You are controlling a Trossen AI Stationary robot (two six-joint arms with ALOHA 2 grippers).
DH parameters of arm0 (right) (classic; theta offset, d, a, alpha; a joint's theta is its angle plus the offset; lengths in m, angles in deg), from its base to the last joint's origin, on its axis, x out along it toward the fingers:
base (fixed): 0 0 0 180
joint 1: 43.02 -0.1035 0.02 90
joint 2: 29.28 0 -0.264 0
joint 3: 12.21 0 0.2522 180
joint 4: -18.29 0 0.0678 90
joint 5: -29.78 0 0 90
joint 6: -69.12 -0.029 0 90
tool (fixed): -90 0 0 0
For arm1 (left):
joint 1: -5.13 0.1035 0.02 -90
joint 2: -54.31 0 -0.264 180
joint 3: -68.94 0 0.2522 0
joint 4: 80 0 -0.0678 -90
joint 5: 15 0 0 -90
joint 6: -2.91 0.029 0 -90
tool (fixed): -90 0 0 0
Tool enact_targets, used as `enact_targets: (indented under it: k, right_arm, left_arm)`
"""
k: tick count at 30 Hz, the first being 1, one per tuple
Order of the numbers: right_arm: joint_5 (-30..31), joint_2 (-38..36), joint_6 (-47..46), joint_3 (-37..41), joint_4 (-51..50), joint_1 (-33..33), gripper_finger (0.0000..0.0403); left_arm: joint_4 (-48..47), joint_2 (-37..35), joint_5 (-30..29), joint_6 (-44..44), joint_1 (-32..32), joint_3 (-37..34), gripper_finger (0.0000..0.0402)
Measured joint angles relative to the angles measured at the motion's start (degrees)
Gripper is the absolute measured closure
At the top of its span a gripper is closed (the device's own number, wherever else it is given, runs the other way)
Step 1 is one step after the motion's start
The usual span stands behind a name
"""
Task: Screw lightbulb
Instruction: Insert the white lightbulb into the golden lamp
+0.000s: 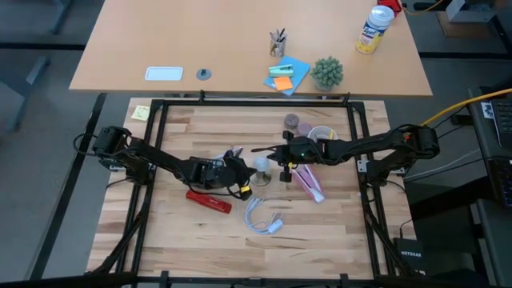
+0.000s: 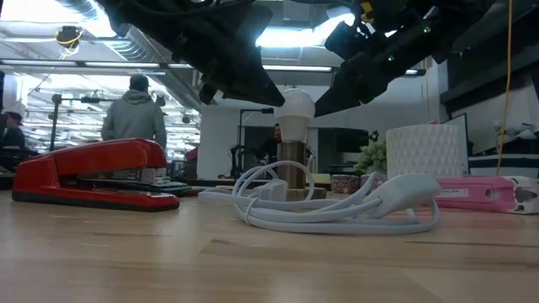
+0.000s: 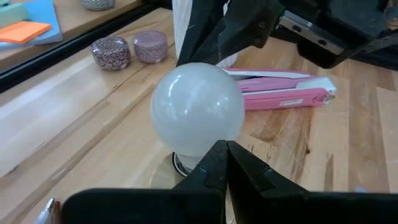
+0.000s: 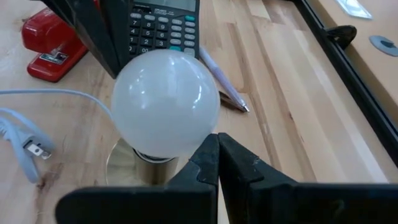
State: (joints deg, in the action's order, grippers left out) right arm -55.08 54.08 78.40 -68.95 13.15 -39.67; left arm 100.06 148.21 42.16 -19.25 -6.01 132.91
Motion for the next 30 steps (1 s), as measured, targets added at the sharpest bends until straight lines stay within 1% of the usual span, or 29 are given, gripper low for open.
enact_targets:
  k: [6,10,23,30]
  right_arm:
    - [-0.3,0.0,0.0,0.0,0.0,0.0,0.0395]
    - [-2.4,0.0,-0.3,0.0,0.1,0.0,0.0395]
    - [-3.2,0.0,-1.4,0.0,-0.3,0.0,0.0395]
    - [-4.8,-0.1,-2.2,0.0,-0.7,0.0,0.0395]
  left_arm:
    - [-2.8,0.0,-1.4,-2.6,0.0,0.0,0.0401]
    - [-4.8,0.0,-1.6,-3.6,0.0,0.0,0.0401]
    - [-4.8,0.0,-2.5,-4.0,0.0,0.0,0.0401]
    - [-5.9,0.0,-4.5,-5.0,0.0,0.0,0.0401]
